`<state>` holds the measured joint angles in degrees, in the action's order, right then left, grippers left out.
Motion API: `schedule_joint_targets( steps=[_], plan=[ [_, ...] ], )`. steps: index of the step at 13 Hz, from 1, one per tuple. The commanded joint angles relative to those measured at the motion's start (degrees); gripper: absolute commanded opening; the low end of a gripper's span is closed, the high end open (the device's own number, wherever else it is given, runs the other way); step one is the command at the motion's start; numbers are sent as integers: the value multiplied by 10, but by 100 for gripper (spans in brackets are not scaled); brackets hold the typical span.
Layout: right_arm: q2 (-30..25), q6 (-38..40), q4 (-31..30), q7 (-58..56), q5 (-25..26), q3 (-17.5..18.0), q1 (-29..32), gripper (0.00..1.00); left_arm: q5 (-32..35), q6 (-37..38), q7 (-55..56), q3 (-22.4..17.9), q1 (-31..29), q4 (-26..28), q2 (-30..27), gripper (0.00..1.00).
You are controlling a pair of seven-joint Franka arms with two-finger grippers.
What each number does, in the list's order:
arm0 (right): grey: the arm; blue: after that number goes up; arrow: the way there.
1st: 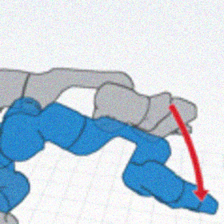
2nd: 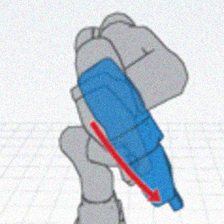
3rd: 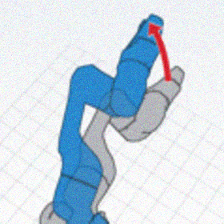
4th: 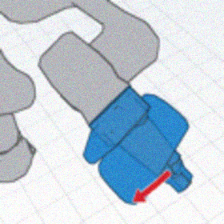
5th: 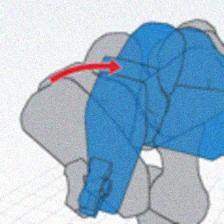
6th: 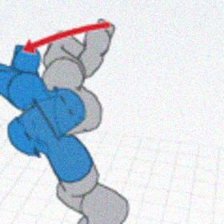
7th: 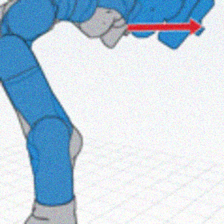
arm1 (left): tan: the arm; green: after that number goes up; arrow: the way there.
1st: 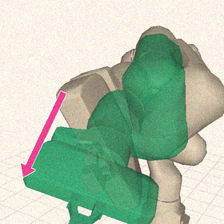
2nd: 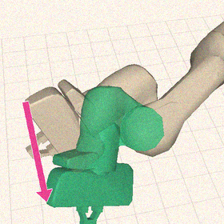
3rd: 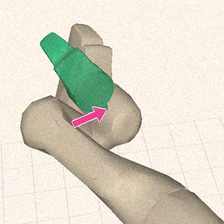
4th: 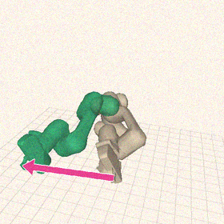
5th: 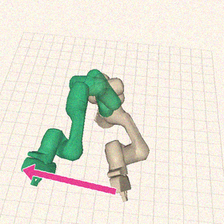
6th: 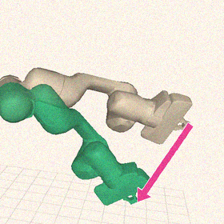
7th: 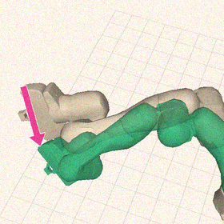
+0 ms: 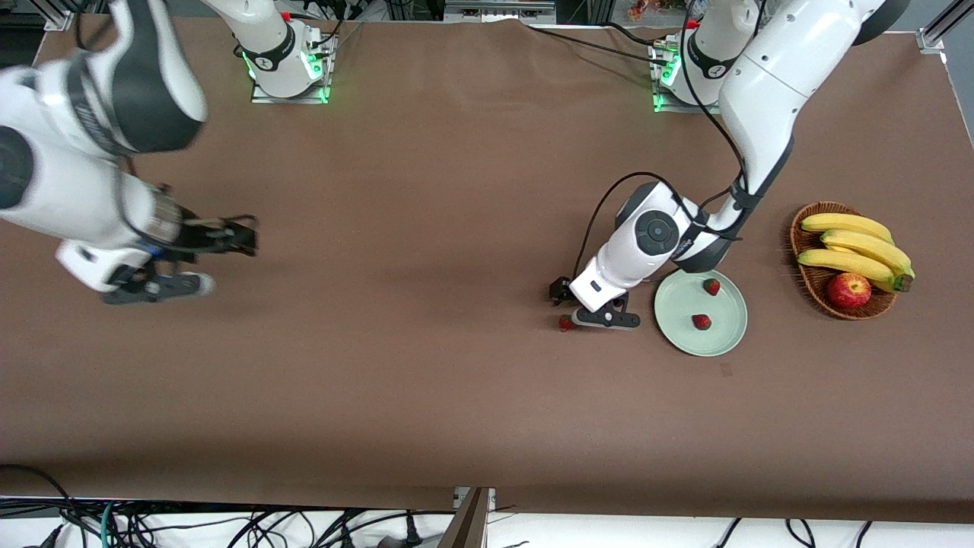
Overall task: Collect all strawberries into plate
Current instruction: 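Grasp the last strawberry with the left gripper while the right gripper retracts, then carry the strawberry onto the plate and open the left gripper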
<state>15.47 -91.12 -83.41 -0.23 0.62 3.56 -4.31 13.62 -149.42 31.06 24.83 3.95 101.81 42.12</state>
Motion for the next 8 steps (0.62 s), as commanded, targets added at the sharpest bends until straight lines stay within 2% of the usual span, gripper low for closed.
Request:
schedule_joint_targets(
  steps=[1,3,5,6,7,8],
  plan=[
    [-67,31,-39,-20,2,-8,26,100,31,1,14,-18,24,-49,33,100],
    [-100,61,-53,-19,2,-16,33,100,59,-19,14,-40,41,-61,45,100],
    [-122,89,-49,-21,7,-23,33,100,61,-22,14,-41,43,-62,53,100],
    [-136,106,-45,-27,3,-39,33,100,61,-22,14,-41,46,-62,55,88],
    [-147,105,-43,-26,1,-57,33,100,61,-22,14,-41,47,-62,54,50],
    [-151,103,-43,-26,-1,-66,33,100,61,-22,14,-42,47,-62,54,25]
  ],
)
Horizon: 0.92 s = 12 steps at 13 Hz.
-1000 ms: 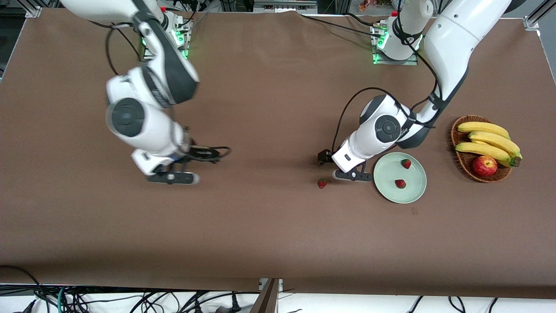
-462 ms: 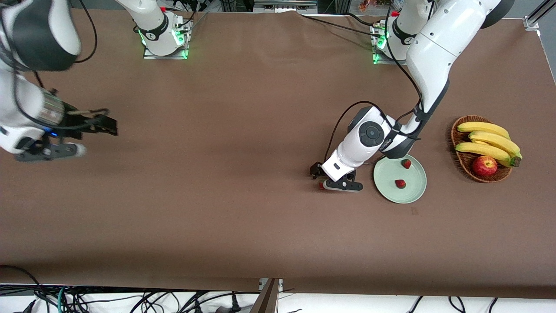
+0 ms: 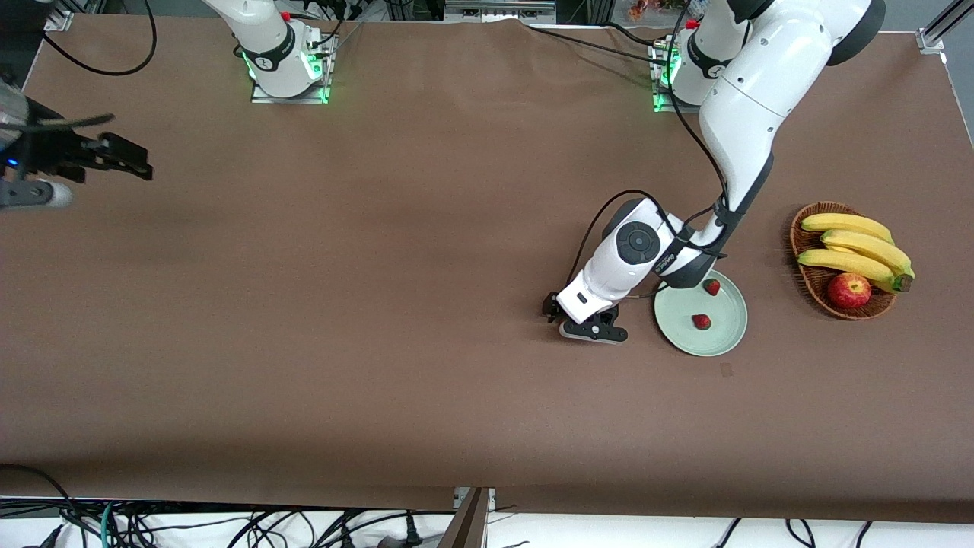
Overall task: Collect all strawberries into plate
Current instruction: 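Carry the strawberry onto the plate and open the left gripper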
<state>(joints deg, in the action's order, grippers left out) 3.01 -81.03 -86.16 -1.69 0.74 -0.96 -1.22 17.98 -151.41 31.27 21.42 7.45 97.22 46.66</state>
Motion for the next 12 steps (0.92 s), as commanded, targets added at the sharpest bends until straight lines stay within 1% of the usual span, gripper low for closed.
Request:
schedule_joint_targets(
  steps=[1,2,4,5,7,9,12],
  plan=[
    [-29,6,-16,-13,2,-21,2,100,17,-2,12,-7,11,-16,7,10],
    [-36,8,-16,-9,4,-14,1,100,17,-2,11,-7,9,-17,5,0],
    [-35,11,-16,-11,11,3,-1,100,17,2,6,-7,0,-19,0,0],
    [-34,15,-16,-11,11,5,-1,100,17,10,3,-7,-6,-20,-7,0],
    [-31,24,-11,-6,10,7,-3,100,18,64,-27,-6,-17,-26,-26,0],
    [-13,36,12,-6,7,6,-3,100,15,130,-67,0,-42,-39,-48,0],
    [-12,35,12,-10,7,3,0,100,6,203,-141,0,-69,-50,-80,0]
  ],
)
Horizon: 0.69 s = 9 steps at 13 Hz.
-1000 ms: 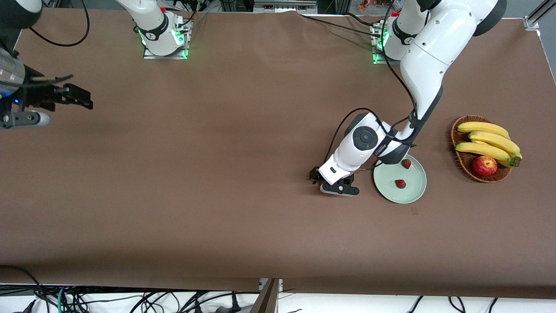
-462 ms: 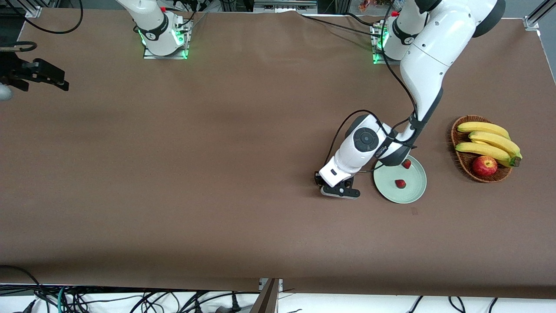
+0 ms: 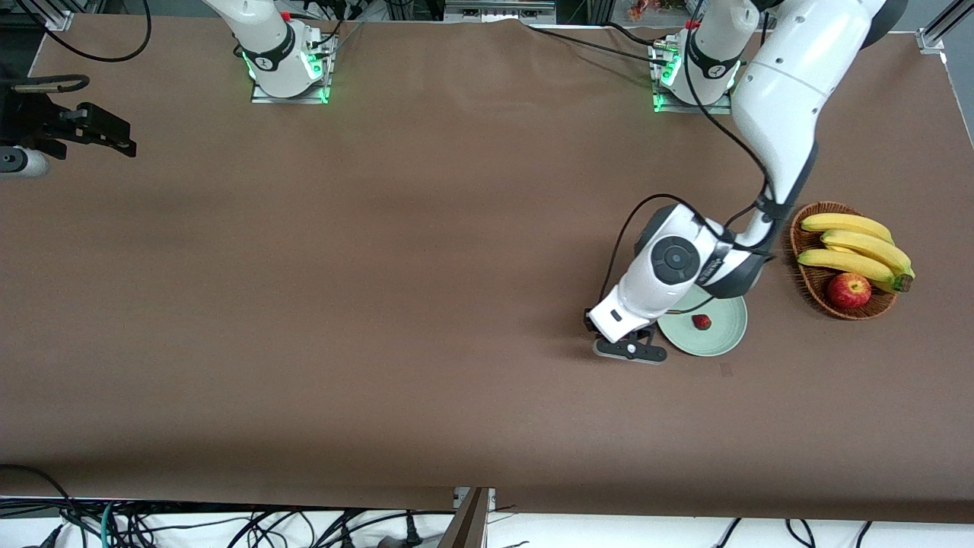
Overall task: Collect all strawberries into plate
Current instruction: 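Carry the strawberry onto the plate and open the left gripper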
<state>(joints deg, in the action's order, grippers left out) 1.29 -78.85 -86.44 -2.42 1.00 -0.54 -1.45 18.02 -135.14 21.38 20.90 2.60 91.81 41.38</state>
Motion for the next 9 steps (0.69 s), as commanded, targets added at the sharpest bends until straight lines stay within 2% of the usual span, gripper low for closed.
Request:
schedule_joint_targets(
  steps=[1,6,9],
  plan=[
    [6,13,15,-3,4,-2,3,100,4,55,-86,6,-38,4,-34,0],
    [9,10,15,-3,3,-1,1,100,-12,99,-335,6,-128,18,-53,0],
    [9,9,15,-3,3,-2,1,100,-13,91,-449,7,-181,42,-46,0]
  ],
)
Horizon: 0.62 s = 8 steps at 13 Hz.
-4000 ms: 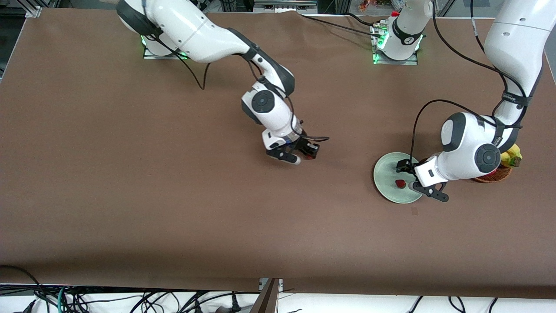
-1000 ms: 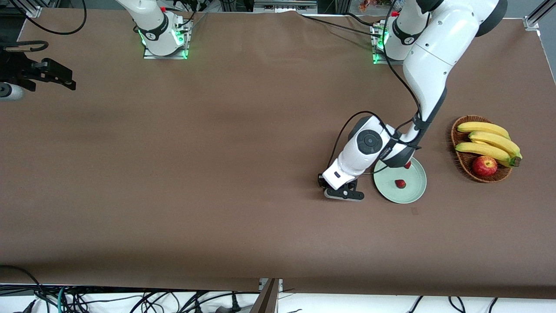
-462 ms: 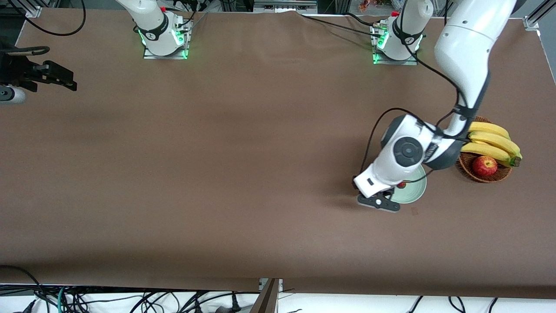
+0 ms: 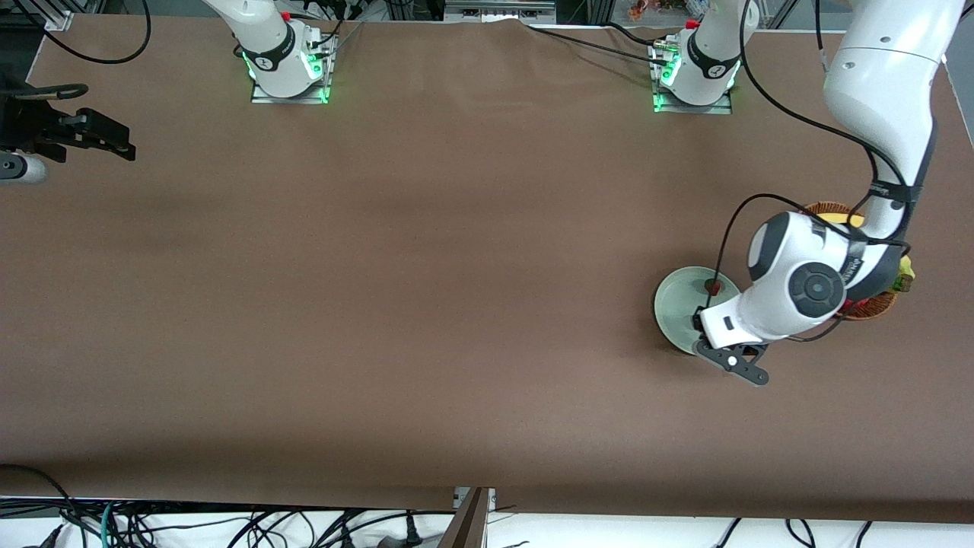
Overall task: Collect all strawberries into plate
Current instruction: 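Carry the strawberry onto the plate and open the left gripper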
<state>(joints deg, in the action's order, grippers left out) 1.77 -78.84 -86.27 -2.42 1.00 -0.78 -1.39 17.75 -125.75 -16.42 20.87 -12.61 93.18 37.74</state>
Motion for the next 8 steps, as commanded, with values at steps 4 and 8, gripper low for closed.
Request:
schedule_joint_targets(
  steps=[4,8],
  plan=[
    [4,9,14,1,3,2,1,100,-12,-50,-85,8,-33,54,-2,99],
    [5,9,14,1,2,1,1,100,-12,-28,-64,21,-32,48,-35,100]
  ],
)
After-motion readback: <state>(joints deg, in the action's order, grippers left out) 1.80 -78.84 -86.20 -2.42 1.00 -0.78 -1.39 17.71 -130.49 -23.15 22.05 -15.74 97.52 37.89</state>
